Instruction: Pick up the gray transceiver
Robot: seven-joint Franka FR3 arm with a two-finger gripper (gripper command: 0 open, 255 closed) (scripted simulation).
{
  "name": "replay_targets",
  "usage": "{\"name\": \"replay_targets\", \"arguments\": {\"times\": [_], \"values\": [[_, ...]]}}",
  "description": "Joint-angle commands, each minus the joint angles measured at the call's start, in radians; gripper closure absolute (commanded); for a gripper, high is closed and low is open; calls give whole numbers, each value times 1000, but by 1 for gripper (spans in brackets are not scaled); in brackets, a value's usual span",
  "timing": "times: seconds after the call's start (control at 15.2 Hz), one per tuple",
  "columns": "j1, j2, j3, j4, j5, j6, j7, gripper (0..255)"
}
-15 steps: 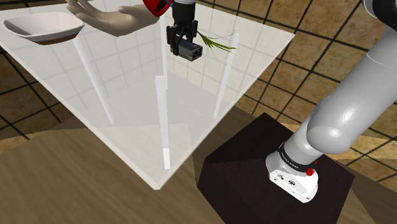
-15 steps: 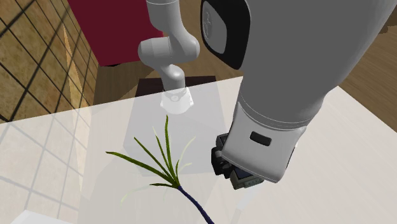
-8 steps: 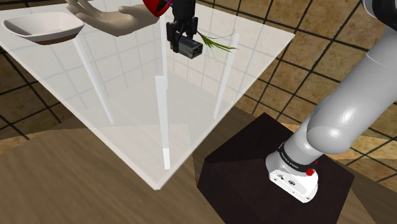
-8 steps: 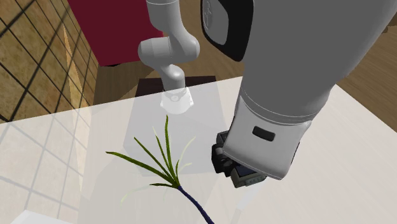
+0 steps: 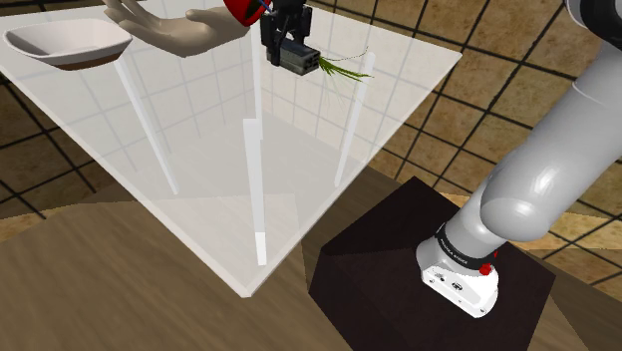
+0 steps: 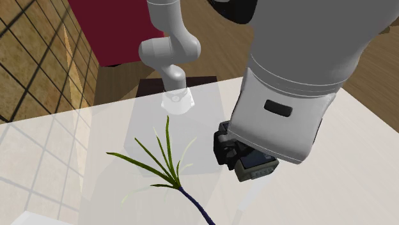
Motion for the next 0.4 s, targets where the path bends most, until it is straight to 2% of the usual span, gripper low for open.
{"name": "replay_targets", "arguments": {"times": [0.0,0.33], "values": [[1,2,1,33,-1,-31,3,255],[2,10,2,86,-2,-76,4,255]]}}
